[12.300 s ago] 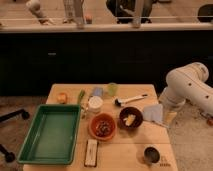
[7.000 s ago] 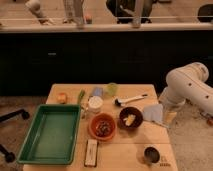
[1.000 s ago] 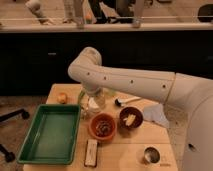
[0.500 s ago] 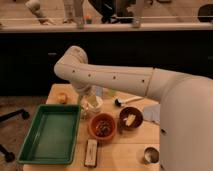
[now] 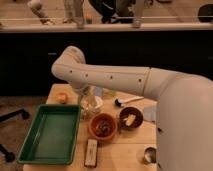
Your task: Place apple in tray
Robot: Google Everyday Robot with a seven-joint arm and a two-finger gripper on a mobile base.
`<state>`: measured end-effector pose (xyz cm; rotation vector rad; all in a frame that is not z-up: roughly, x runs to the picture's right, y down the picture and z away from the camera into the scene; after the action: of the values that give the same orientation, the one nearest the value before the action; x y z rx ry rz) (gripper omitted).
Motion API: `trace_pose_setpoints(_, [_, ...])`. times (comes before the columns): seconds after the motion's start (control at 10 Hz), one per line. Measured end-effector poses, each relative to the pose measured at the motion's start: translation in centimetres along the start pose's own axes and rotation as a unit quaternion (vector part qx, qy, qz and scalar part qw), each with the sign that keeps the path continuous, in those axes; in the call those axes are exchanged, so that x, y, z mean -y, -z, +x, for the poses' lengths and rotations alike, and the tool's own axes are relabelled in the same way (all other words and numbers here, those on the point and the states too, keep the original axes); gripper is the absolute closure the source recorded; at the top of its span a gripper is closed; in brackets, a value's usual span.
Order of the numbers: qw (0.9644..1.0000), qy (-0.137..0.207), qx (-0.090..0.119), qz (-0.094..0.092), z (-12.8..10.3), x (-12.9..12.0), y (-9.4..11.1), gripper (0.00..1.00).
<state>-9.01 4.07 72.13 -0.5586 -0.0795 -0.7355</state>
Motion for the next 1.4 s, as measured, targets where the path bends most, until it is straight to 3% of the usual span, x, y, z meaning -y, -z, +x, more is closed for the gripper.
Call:
trace_pose_setpoints(0.3, [1.0000, 0.009, 0.002, 0.000, 0.1, 0.6, -0.2, 0.20])
trace_pose_setpoints(0.8, [0.9985, 0.054, 0.010, -0.005, -1.1, 7.9, -0.5, 0.20])
trace_pose_setpoints(1.4, [0.9965, 0.080, 0.018, -0.018, -3.0, 11.5, -3.3, 0.20])
